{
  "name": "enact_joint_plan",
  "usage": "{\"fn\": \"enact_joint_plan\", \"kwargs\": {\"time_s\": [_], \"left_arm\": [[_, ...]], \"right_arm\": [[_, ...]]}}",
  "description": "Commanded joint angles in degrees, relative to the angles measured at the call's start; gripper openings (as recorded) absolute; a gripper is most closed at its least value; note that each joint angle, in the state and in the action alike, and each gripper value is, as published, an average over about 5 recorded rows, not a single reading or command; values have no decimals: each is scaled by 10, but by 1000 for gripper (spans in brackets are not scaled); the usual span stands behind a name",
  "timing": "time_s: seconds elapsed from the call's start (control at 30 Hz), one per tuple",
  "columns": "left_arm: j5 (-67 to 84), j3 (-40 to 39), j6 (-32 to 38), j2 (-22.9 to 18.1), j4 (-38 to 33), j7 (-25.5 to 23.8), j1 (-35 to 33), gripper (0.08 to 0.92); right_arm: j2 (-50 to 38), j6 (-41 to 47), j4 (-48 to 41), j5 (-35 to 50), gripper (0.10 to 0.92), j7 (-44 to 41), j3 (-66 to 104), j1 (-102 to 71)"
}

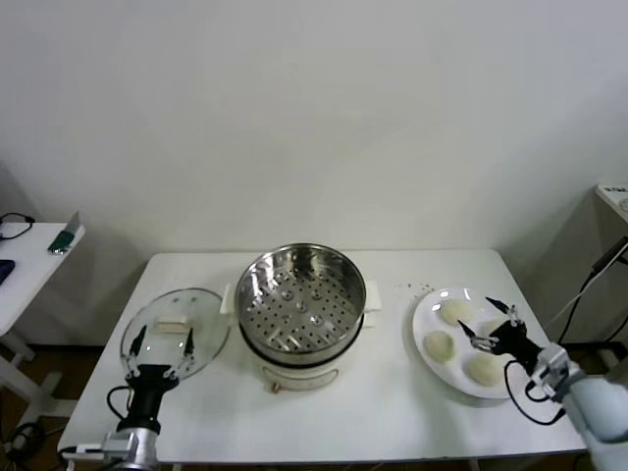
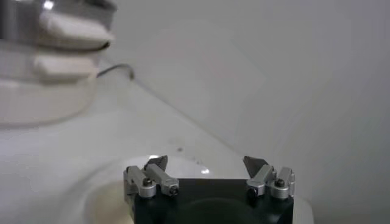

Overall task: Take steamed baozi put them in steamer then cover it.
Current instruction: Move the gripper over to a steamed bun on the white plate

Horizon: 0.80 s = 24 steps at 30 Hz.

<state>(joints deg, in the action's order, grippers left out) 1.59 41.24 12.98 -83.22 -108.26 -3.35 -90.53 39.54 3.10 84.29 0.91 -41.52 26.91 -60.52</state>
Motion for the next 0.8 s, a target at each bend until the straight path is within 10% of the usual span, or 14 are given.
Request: {"fn": "enact_joint_plan", "kwargs": {"time_s": [0.03, 0.4, 0.8], "left_arm": [[1, -4, 1, 4, 8, 1, 3, 823], [3, -2, -4, 10, 8, 1, 3, 823], [3, 8, -4, 3, 3, 3, -5, 823]], "right_arm": [[-136, 27, -117, -107, 823, -208, -256, 276], [-40, 9, -267, -107, 823, -254, -694, 656], [92, 11, -377, -98, 823, -255, -791, 698]]}}
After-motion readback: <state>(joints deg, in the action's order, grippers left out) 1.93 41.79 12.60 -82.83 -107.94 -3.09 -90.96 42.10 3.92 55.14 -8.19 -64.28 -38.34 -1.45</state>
